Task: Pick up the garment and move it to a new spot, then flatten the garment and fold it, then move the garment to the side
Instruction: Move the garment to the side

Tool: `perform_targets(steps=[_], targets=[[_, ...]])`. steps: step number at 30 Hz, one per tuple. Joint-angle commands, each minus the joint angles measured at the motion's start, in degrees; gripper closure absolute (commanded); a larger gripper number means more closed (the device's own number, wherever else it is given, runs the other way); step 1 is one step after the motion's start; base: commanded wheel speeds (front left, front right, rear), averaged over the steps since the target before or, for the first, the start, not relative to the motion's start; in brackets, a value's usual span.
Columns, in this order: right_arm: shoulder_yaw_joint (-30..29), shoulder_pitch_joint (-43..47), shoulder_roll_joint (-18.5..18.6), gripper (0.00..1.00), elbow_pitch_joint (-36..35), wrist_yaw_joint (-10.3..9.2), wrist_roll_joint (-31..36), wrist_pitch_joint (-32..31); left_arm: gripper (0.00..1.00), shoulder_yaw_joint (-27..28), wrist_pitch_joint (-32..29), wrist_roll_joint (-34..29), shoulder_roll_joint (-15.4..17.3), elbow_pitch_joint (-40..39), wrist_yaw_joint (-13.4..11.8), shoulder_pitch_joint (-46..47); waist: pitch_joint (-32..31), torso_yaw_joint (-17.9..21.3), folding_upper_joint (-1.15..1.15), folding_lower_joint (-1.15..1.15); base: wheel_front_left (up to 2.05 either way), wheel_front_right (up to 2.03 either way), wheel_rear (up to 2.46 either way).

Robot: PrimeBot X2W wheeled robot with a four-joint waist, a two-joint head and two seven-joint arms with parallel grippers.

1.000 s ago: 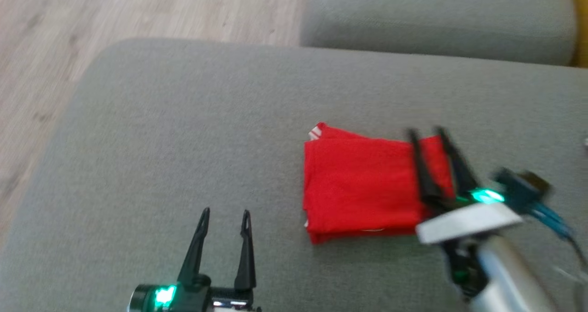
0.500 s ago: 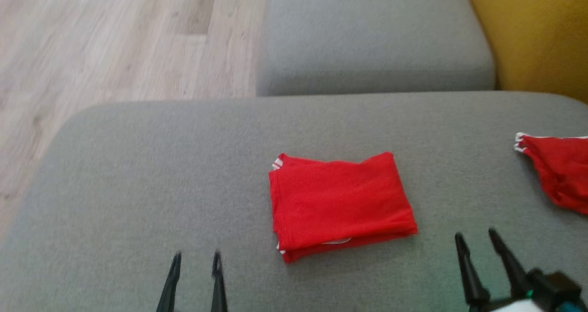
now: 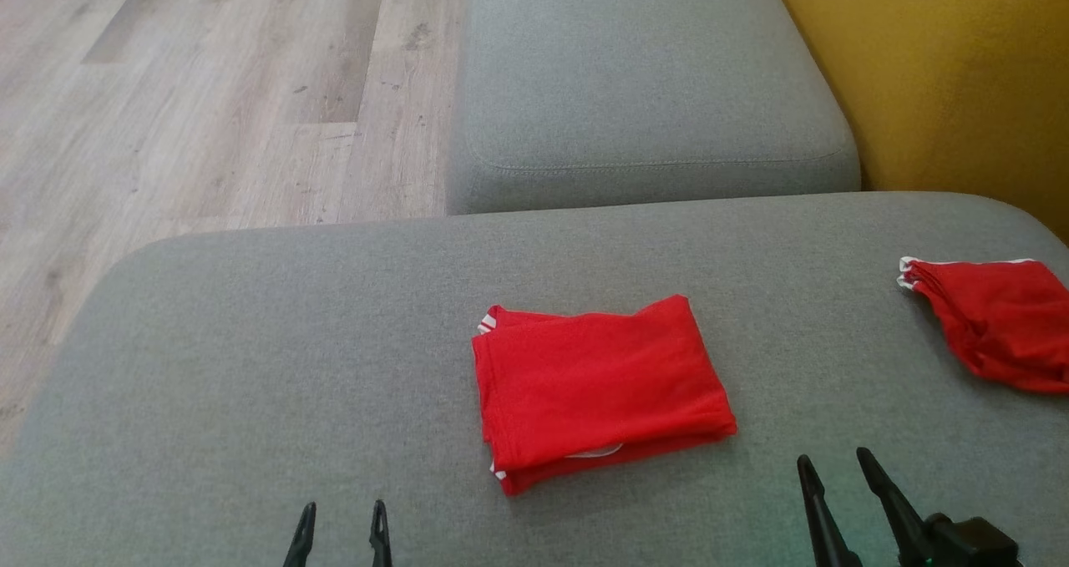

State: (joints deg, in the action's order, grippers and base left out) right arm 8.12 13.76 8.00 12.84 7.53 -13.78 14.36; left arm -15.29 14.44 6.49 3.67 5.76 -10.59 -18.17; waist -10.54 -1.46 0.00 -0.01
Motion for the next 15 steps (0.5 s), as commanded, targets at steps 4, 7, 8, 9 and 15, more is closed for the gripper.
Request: perform_targets(steps=[4,7,8,9,15], targets=[[0.76,-1.44,0.51,0.00,-1.25,-0.04,0.80,0.63,0.00,2.23,0.56,-0.59,-0.73,-0.92,0.36,1.36,0.10,-0.06,0.00,0.01,0.00,0.00,0.00],[0.66,-1.45,0.34,0.00,-1.14,-0.04,0.97,0.63,0.00,2.44,0.56,-0.81,-0.74,-0.63,0.70,1.13,-0.03,-0.02,0.00,0.01,0.00,0.00,0.00],[0.60,-1.42,0.28,0.00,-1.10,-0.04,0.99,0.63,0.00,2.50,0.56,-0.86,-0.75,-0.53,0.82,1.06,-0.11,-0.02,0.00,0.01,0.00,0.00,0.00],[0.49,-1.37,0.23,0.00,-1.05,-0.04,1.00,0.63,0.00,2.56,0.56,-0.92,-0.75,-0.43,0.92,1.01,-0.17,-0.04,0.00,0.01,0.00,0.00,0.00],[0.64,-1.41,0.25,0.00,-0.40,-0.04,1.28,0.63,0.00,2.93,0.56,-0.91,-0.77,-0.21,1.18,0.85,-0.36,0.16,0.00,0.01,0.00,0.00,0.00]])
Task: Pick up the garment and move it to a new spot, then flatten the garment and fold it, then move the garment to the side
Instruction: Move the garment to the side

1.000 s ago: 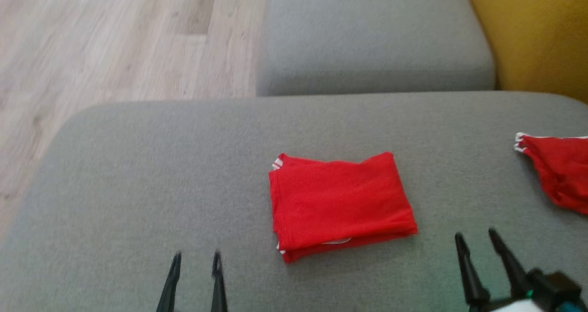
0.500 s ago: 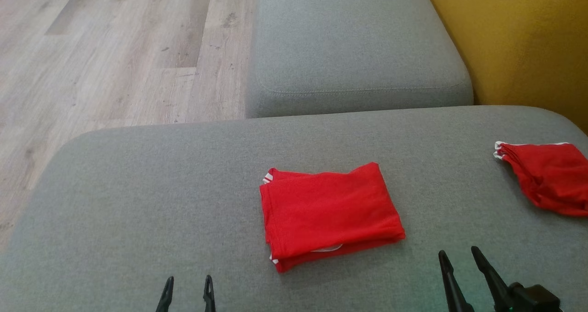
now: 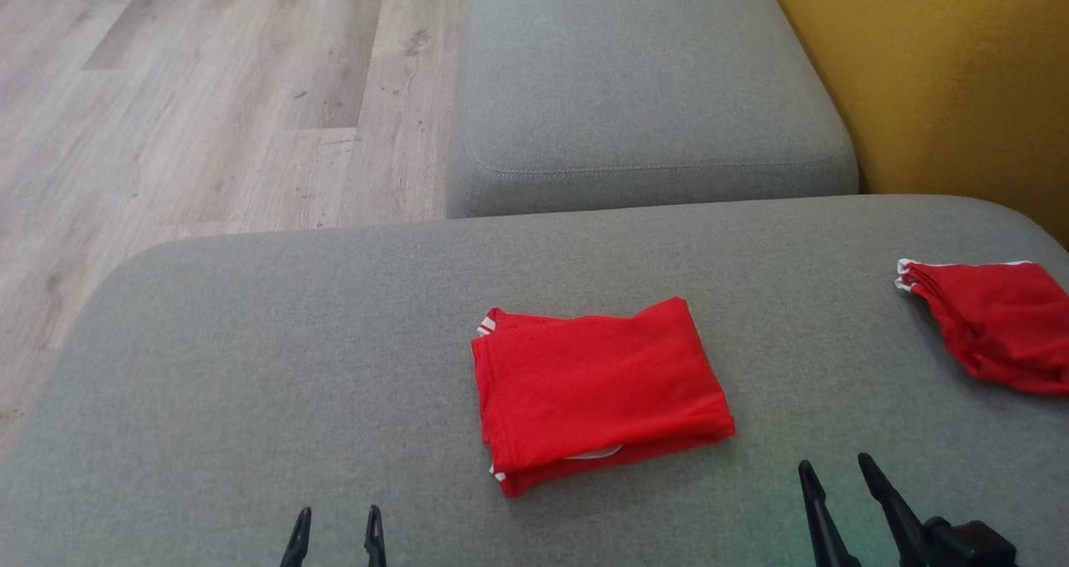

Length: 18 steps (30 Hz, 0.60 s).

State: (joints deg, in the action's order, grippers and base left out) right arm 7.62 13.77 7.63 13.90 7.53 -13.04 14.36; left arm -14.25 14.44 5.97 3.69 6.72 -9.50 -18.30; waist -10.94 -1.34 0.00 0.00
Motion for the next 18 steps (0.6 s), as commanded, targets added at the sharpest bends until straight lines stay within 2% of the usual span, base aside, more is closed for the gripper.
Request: perform_targets(steps=[1,10,18], targets=[[1.15,-1.51,0.63,0.00,-1.38,-0.04,0.57,0.63,0.00,1.99,0.56,-0.36,-0.79,-1.21,0.05,0.97,0.09,0.08,0.00,0.00,0.00,0.00,0.00],[-0.24,-3.17,0.32,0.00,-0.35,-0.04,0.29,0.63,0.00,1.83,0.56,-0.37,-0.80,-2.04,-0.33,1.24,1.74,-0.14,0.00,0.00,0.00,0.00,0.00],[1.34,-10.77,0.49,0.00,6.92,-0.04,-0.68,0.63,0.00,0.36,0.56,-0.17,-0.80,-3.23,-0.40,2.36,4.76,-0.58,0.00,0.00,0.00,0.00,0.00]])
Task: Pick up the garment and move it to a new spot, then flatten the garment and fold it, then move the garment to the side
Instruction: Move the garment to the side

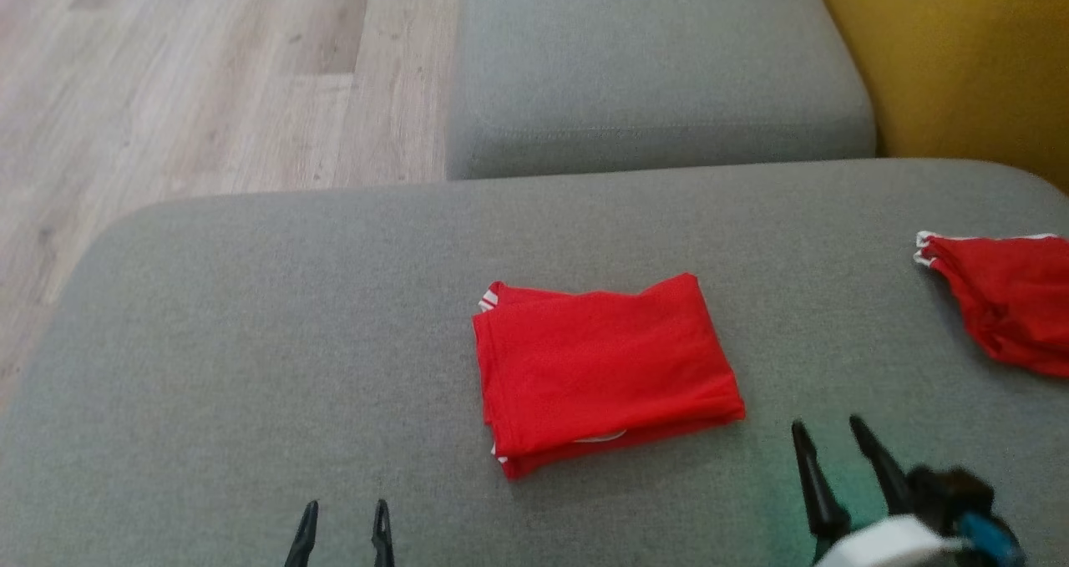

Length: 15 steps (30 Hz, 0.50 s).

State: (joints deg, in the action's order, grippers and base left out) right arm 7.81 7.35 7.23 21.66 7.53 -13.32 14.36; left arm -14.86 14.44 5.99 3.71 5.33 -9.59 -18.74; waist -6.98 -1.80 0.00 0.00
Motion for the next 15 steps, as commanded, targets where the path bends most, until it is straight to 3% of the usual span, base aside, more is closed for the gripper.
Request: perform_targets(steps=[1,8,15], targets=[[1.04,-5.85,0.91,0.00,0.83,-0.04,-0.52,0.63,0.00,0.73,0.56,-0.24,-0.82,-2.08,-0.36,3.10,1.25,-0.27,0.00,0.00,0.00,0.00,0.00],[-0.14,-17.33,0.60,0.00,13.98,-0.04,-1.58,-5.01,0.00,-1.01,0.56,-1.60,-0.83,-2.48,-1.65,5.32,4.00,-2.52,0.00,0.00,0.00,0.00,0.00],[3.52,-25.95,0.76,0.00,22.29,-0.04,-6.96,-10.74,0.00,-2.94,0.56,-2.16,-0.83,-1.46,-2.41,7.05,6.08,-5.13,0.00,0.00,0.00,0.00,0.00]])
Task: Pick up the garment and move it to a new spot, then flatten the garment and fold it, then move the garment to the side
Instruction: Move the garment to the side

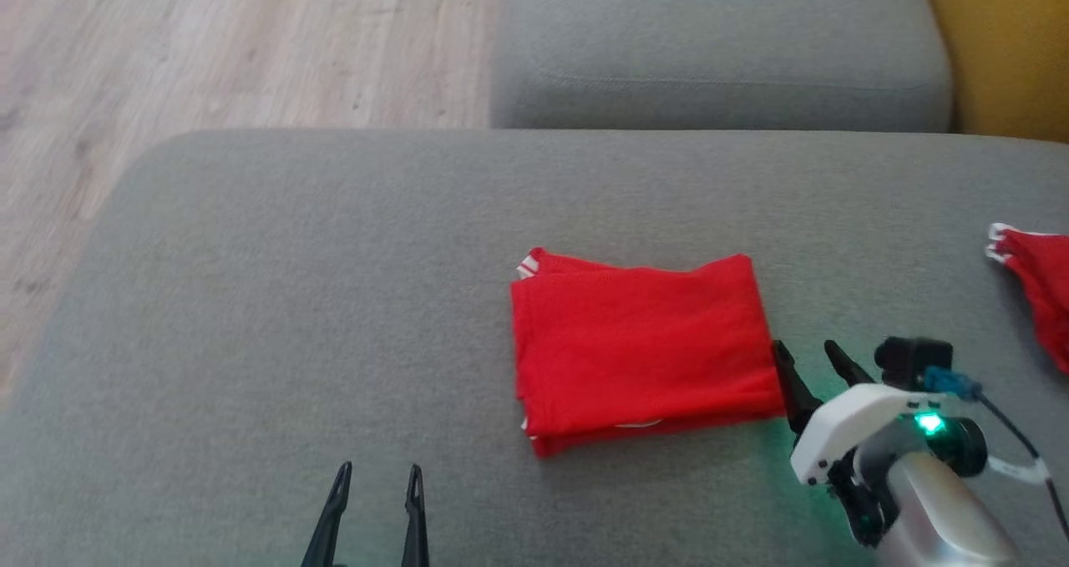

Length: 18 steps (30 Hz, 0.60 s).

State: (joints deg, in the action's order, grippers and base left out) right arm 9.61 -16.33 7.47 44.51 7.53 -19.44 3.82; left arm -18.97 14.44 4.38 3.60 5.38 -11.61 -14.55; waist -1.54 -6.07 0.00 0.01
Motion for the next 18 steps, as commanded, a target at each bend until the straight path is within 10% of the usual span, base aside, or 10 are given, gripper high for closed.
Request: perform_targets(steps=[1,5,8,18], targets=[[2.25,-3.00,0.63,0.00,0.59,-0.04,-1.78,-0.64,0.00,0.95,0.56,-0.55,-0.72,-1.34,-0.42,3.09,0.86,-1.20,0.00,-0.01,0.00,0.00,0.00],[4.53,-5.03,0.44,0.12,4.74,-0.04,-6.35,-2.52,0.00,0.26,0.56,-0.50,-0.72,-0.88,-0.59,3.90,1.50,-2.22,0.00,-0.01,0.00,0.00,0.00],[6.52,-6.23,0.93,1.00,6.80,-0.04,-9.35,-3.26,0.00,-0.14,0.56,-0.41,-0.72,-0.63,-0.75,4.40,1.94,-2.62,0.00,-0.01,0.00,0.00,0.00],[10.21,-10.98,6.77,1.00,5.74,-0.04,-15.74,1.20,0.00,-0.98,0.56,1.52,-0.72,-1.56,-2.54,5.53,5.12,1.37,0.00,-0.01,0.00,0.00,0.00]])
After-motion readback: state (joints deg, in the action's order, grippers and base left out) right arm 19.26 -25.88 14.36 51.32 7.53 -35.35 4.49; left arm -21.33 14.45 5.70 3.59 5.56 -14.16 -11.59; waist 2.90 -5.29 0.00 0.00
